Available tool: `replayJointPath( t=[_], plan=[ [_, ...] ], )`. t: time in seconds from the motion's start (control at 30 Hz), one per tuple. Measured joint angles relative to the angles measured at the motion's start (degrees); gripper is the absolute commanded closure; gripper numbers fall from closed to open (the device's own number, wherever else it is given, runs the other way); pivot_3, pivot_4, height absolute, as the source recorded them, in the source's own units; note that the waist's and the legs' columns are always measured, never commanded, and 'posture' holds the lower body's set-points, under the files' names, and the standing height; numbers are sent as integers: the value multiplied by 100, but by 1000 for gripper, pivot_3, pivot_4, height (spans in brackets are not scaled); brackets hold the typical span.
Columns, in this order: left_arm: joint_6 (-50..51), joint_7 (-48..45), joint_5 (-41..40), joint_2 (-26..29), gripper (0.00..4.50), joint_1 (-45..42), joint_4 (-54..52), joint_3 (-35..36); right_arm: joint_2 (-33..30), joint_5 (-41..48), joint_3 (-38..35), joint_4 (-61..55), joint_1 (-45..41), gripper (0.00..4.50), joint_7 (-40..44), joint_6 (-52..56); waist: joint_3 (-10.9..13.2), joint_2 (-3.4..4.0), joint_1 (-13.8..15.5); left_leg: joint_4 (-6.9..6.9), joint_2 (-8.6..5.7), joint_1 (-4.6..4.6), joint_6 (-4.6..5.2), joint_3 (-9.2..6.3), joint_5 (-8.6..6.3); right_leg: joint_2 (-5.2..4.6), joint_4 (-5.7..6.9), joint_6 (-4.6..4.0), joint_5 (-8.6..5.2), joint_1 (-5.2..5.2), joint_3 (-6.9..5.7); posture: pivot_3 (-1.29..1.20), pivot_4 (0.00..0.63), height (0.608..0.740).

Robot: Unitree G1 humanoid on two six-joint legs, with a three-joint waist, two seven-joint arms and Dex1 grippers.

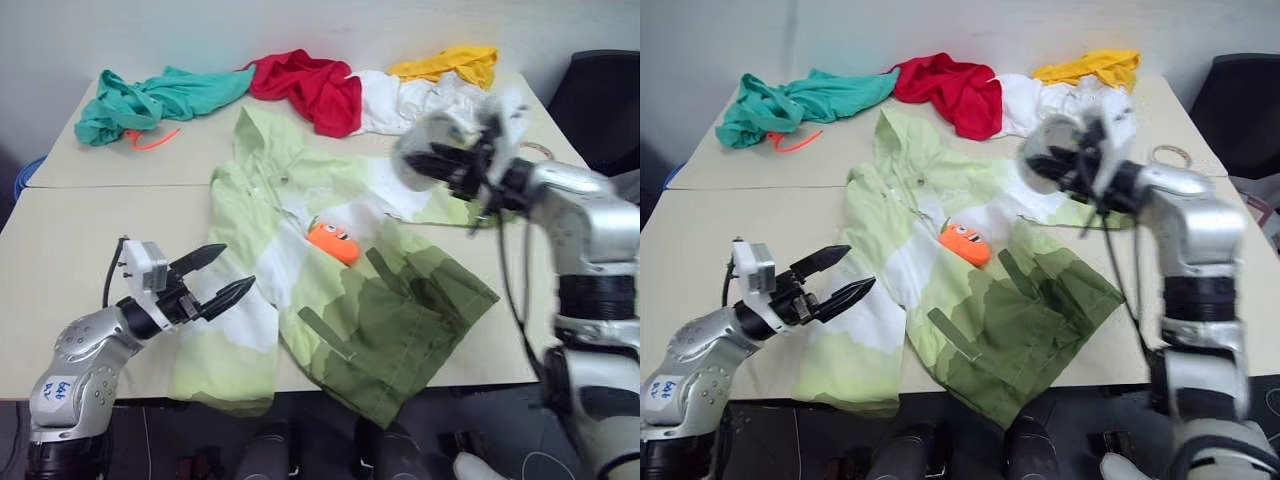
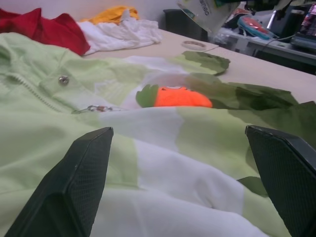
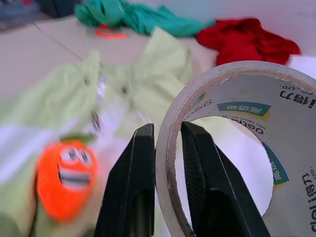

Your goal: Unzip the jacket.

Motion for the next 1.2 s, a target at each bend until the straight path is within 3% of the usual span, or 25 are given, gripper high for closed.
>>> replayJointPath(
  t=[0.13, 0.3, 0.47, 0.67, 0.7, 0.83, 1.0, 1.1, 1.2],
  plan=[
    [-58, -63, 12, 8, 0, 36, 87, 38, -1538, -805, -59, 773, 1068, 4058, -25, -216, 3, 1, 33, -2, -1, 20, 9, 36, 5, -5, 3, 12, 7, 2, 3, 0, 150, 740],
    [-135, -202, 118, 46, 0, 8, 209, 14, -1579, -1303, -81, 2447, 1132, 4058, -401, -1135, 4, 0, -138, -6, 14, 40, 4, 60, 7, -2, 2, 21, 12, 2, 23, 0, 150, 740],
    [-179, -299, 233, 206, 0, -199, 465, 8, -1305, -1551, -19, 3527, 1052, 2462, -558, -2437, 12, 14, -147, -9, 18, 33, 0, 61, 9, 14, 6, 21, 12, -4, 24, 0, 150, 740],
    [-217, -345, 309, 330, 0, -275, 659, 31, -1415, -1502, -286, 3854, 1029, 324, -529, -3422, 12, 14, -93, -3, 16, 30, 1, 54, 8, 12, 3, 21, 12, 0, 21, 0, 150, 740],
    [-235, -351, 340, 386, 0, -272, 683, 46, -1463, -1404, -398, 3800, 1124, 23, -401, -3526, 12, 14, -67, -2, 16, 31, 1, 55, 8, 12, 3, 21, 12, 0, 22, 0, 150, 740],
    [-355, -368, 484, 604, 0, -269, 1174, 275, -1555, -785, -924, 2836, 1590, 23, 270, -3439, 12, 14, -16, -2, 22, 33, 1, 55, 8, 16, 6, 21, 12, 0, 23, 0, 150, 740],
    [-500, -359, 768, 950, 0, -597, 2150, 502, -1897, 449, -1181, 338, 2666, 23, 1322, -1750, 9, 10, 12, -1, 30, 33, -1, 46, 5, -12, 4, 21, 13, 4, 17, 0, 150, 740],
    [-387, -347, 898, 1054, 0, -900, 2536, 446, -1827, 935, -952, -849, 3032, 23, 1302, -812, 9, 4, 30, 3, 19, 31, 3, 38, 2, -32, 5, 20, 13, 6, 21, 0, 150, 740],
    [-288, -386, 1061, 1061, 0, -1291, 2949, 181, -1368, 1092, -629, -1541, 3160, 23, 891, -325, 9, -2, 66, 3, 12, 29, 3, 34, 2, -38, 5, 20, 13, 3, 21, 0, 150, 740]
  ],
)
